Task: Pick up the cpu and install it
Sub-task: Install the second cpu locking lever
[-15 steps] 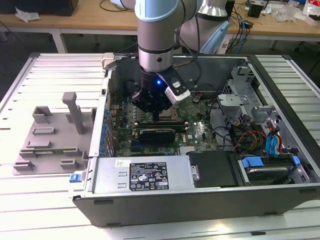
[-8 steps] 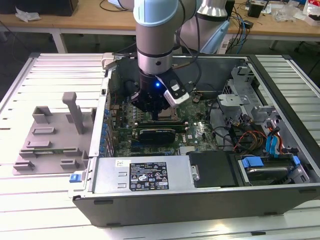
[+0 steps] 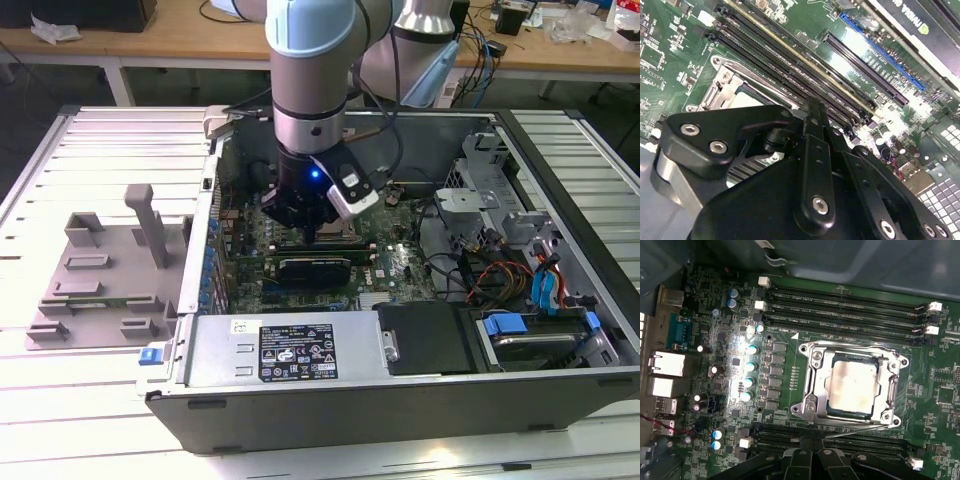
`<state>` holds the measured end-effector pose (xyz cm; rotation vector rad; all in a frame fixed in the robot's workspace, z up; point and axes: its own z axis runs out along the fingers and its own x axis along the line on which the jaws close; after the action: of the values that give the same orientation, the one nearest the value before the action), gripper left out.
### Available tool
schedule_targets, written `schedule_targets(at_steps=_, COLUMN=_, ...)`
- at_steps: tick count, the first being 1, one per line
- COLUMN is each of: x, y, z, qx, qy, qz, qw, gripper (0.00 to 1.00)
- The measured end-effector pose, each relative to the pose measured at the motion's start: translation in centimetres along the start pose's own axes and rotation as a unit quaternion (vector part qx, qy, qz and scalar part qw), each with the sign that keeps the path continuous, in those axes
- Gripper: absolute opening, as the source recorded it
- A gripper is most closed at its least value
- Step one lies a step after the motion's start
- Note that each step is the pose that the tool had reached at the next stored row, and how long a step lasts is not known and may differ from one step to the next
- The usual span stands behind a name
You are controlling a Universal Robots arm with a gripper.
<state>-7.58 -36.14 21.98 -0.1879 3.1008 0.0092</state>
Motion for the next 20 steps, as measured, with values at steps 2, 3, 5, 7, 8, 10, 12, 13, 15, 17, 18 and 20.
schedule_targets(at_steps=2, x=0.21, y=-0.13, z=0.02, qx=-0.0033, qy=-0.0011, qz=0.0, qw=1.0, gripper=0.11)
schedule_targets(at_steps=3, x=0.41, y=-0.23, z=0.04, qx=-0.0111, qy=-0.003, qz=0.0, qw=0.9999, gripper=0.11)
schedule_targets(at_steps=5, x=0.67, y=-0.38, z=0.1, qx=-0.0263, qy=-0.0065, qz=0.001, qw=0.9996, gripper=0.11)
schedule_targets(at_steps=7, x=0.74, y=-0.68, z=0.31, qx=-0.0349, qy=-0.0078, qz=0.002, qw=0.9994, gripper=0.11)
schedule_targets(at_steps=8, x=0.75, y=-0.71, z=0.36, qx=-0.0374, qy=-0.0082, qz=0.003, qw=0.9993, gripper=0.11)
schedule_targets(at_steps=10, x=0.76, y=-0.75, z=0.49, qx=-0.0464, qy=-0.0095, qz=0.008, qw=0.9988, gripper=0.11)
schedule_targets(at_steps=12, x=0.78, y=-0.77, z=0.8, qx=-0.0492, qy=-0.01, qz=0.013, qw=0.9987, gripper=0.11)
schedule_targets(at_steps=13, x=0.78, y=-0.77, z=0.91, qx=-0.0493, qy=-0.0101, qz=0.014, qw=0.9986, gripper=0.11)
schedule_targets(at_steps=15, x=0.79, y=-0.78, z=1.17, qx=-0.0493, qy=-0.0103, qz=0.018, qw=0.9986, gripper=0.11)
schedule_targets(at_steps=17, x=0.79, y=-0.79, z=1.35, qx=-0.0501, qy=-0.0108, qz=0.024, qw=0.9984, gripper=0.11)
schedule_targets(at_steps=18, x=0.8, y=-0.79, z=1.44, qx=-0.0509, qy=-0.0112, qz=0.029, qw=0.9982, gripper=0.11)
schedule_targets(at_steps=20, x=0.85, y=-0.78, z=1.59, qx=-0.0543, qy=-0.0119, qz=0.035, qw=0.9978, gripper=0.11)
